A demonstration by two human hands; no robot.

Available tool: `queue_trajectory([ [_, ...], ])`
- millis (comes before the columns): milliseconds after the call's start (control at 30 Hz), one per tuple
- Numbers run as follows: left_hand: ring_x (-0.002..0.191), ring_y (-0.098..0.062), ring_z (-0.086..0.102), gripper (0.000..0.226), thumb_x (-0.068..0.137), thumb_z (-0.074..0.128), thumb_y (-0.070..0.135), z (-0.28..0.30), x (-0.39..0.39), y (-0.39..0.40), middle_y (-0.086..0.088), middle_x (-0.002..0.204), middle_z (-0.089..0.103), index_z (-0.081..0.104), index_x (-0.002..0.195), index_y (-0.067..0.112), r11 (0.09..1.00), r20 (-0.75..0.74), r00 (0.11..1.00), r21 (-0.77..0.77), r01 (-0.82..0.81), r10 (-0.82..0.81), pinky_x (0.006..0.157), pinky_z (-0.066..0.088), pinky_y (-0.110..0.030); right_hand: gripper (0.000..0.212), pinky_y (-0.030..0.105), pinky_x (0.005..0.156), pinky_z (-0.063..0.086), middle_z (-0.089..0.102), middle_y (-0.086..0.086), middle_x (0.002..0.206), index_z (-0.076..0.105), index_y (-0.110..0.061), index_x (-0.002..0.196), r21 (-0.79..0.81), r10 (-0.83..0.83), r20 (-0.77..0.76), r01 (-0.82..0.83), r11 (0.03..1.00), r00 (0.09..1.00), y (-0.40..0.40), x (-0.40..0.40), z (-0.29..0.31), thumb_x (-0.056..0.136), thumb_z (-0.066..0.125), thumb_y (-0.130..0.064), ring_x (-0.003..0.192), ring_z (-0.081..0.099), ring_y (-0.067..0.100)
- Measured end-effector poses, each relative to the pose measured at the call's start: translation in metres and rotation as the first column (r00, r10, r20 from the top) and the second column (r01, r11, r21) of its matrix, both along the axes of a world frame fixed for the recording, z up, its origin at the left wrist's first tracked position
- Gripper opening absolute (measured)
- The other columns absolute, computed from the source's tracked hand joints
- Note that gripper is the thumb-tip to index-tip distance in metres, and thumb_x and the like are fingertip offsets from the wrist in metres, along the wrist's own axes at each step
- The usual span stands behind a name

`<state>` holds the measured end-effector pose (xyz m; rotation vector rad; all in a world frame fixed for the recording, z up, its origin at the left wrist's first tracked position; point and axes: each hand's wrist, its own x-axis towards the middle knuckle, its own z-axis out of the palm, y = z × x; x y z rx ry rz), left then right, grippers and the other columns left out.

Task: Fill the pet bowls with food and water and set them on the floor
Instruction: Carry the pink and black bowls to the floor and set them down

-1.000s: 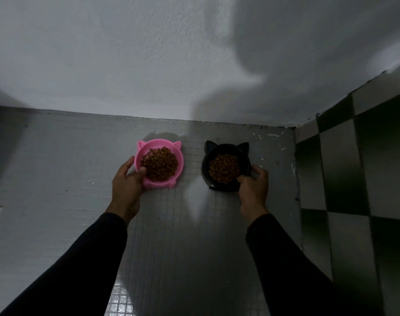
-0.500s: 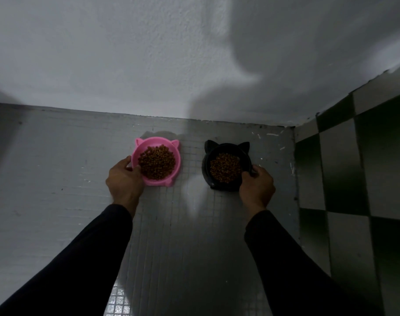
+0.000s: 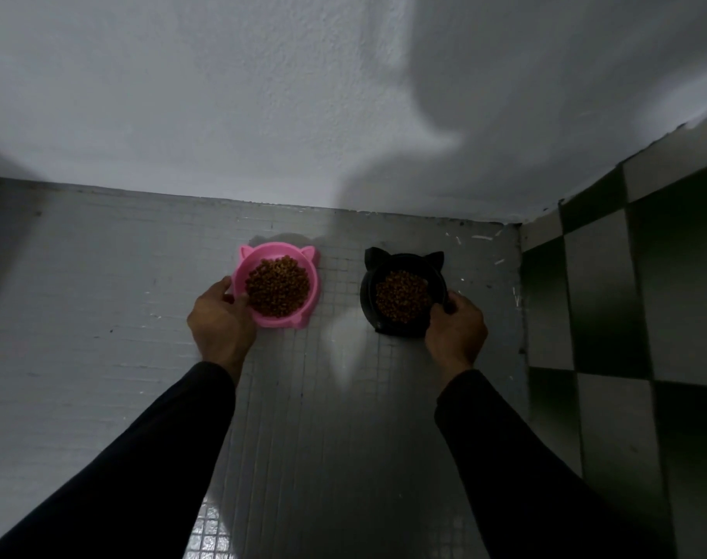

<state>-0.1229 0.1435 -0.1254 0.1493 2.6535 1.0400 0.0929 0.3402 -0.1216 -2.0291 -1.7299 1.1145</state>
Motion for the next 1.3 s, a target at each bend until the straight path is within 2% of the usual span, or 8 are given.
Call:
queue_trajectory([
  [233, 0.102, -0.033, 0.069, 0.039, 0.099, 0.067, 0.023, 0.008, 0.005, -0.003, -0.023, 0.113, 0.074, 0.064, 0.127, -0.003, 1.0, 0.066, 0.998, 0.001, 0.021, -0.021, 0.087, 0.041, -0.031, 0.033, 0.022, 0.087, 0.043, 0.066, 0.015, 0.126, 0.066, -0.007, 0.129, -0.025, 0.071, 0.044, -0.07, 0.997, 0.997, -0.001, 0.003, 0.001, 0.097, 0.06, -0.011, 0.113, 0.062, 0.029],
  [433, 0.114, -0.04, 0.063, 0.048, 0.098, 0.065, 0.025, 0.033, 0.013, -0.005, -0.024, 0.125, 0.067, 0.055, 0.137, 0.0, 0.977, 0.152, 0.981, -0.159, 0.143, -0.119, 0.087, 0.046, -0.036, 0.037, 0.028, 0.092, 0.046, 0.064, 0.013, 0.129, 0.06, -0.007, 0.13, -0.134, 0.188, 0.046, -0.18, 0.974, 0.981, -0.008, 0.008, 0.022, 0.094, 0.061, -0.017, 0.115, 0.061, 0.031],
  [567, 0.07, -0.017, 0.054, 0.022, 0.1, 0.062, 0.024, 0.067, 0.025, -0.008, -0.006, 0.088, 0.067, 0.064, 0.11, 0.005, 0.935, 0.13, 0.954, -0.2, 0.292, -0.27, 0.059, 0.035, -0.023, 0.048, 0.029, 0.09, 0.045, 0.061, 0.012, 0.131, 0.052, -0.012, 0.139, -0.194, 0.368, 0.068, -0.35, 0.917, 0.927, -0.016, 0.013, 0.056, 0.094, 0.063, -0.022, 0.116, 0.06, 0.031],
  [667, 0.061, 0.0, 0.045, 0.018, 0.103, 0.059, 0.023, 0.101, 0.031, -0.013, 0.005, 0.074, 0.06, 0.067, 0.099, 0.007, 0.861, 0.118, 0.898, -0.256, 0.44, -0.424, 0.054, 0.029, -0.018, 0.023, 0.032, 0.082, 0.053, 0.066, 0.008, 0.11, 0.064, -0.013, 0.112, -0.224, 0.54, 0.136, -0.505, 0.833, 0.83, -0.025, 0.018, 0.086, 0.094, 0.061, -0.026, 0.101, 0.064, 0.03],
  [733, 0.064, -0.006, 0.05, 0.02, 0.103, 0.058, 0.025, 0.128, 0.032, -0.016, -0.008, 0.091, 0.071, 0.069, 0.104, 0.008, 0.774, 0.136, 0.838, -0.33, 0.541, -0.528, 0.059, 0.037, -0.021, 0.019, 0.04, 0.081, 0.058, 0.065, 0.009, 0.103, 0.063, -0.01, 0.096, -0.275, 0.641, 0.157, -0.59, 0.759, 0.751, -0.029, 0.022, 0.111, 0.093, 0.062, -0.028, 0.094, 0.065, 0.029],
  [867, 0.094, -0.023, 0.066, 0.032, 0.103, 0.057, 0.035, 0.195, 0.035, -0.017, -0.012, 0.115, 0.069, 0.065, 0.127, 0.015, 0.565, 0.239, 0.711, -0.465, 0.681, -0.661, 0.083, 0.053, -0.035, 0.044, 0.041, 0.096, 0.052, 0.058, 0.012, 0.129, 0.059, -0.007, 0.128, -0.321, 0.785, 0.238, -0.716, 0.62, 0.572, -0.036, 0.027, 0.173, 0.093, 0.061, -0.036, 0.113, 0.059, 0.03],
  [1000, 0.104, -0.023, 0.067, 0.04, 0.103, 0.058, 0.039, 0.275, 0.045, -0.017, -0.011, 0.123, 0.068, 0.06, 0.136, 0.018, 0.458, 0.274, 0.635, -0.498, 0.736, -0.723, 0.091, 0.055, -0.038, 0.034, 0.036, 0.084, 0.053, 0.061, 0.007, 0.118, 0.059, -0.016, 0.117, -0.357, 0.845, 0.276, -0.767, 0.533, 0.459, -0.043, 0.033, 0.248, 0.093, 0.056, -0.041, 0.097, 0.058, 0.024],
  [1300, 0.118, -0.024, 0.062, 0.049, 0.101, 0.058, 0.046, 0.458, 0.064, -0.038, -0.009, 0.135, 0.064, 0.055, 0.143, 0.02, 0.391, 0.338, 0.589, -0.498, 0.774, -0.734, 0.099, 0.052, -0.041, 0.03, 0.038, 0.086, 0.055, 0.064, 0.007, 0.115, 0.06, -0.014, 0.119, -0.339, 0.872, 0.252, -0.806, 0.485, 0.419, -0.064, 0.045, 0.447, 0.096, 0.055, -0.032, 0.097, 0.062, 0.024],
])
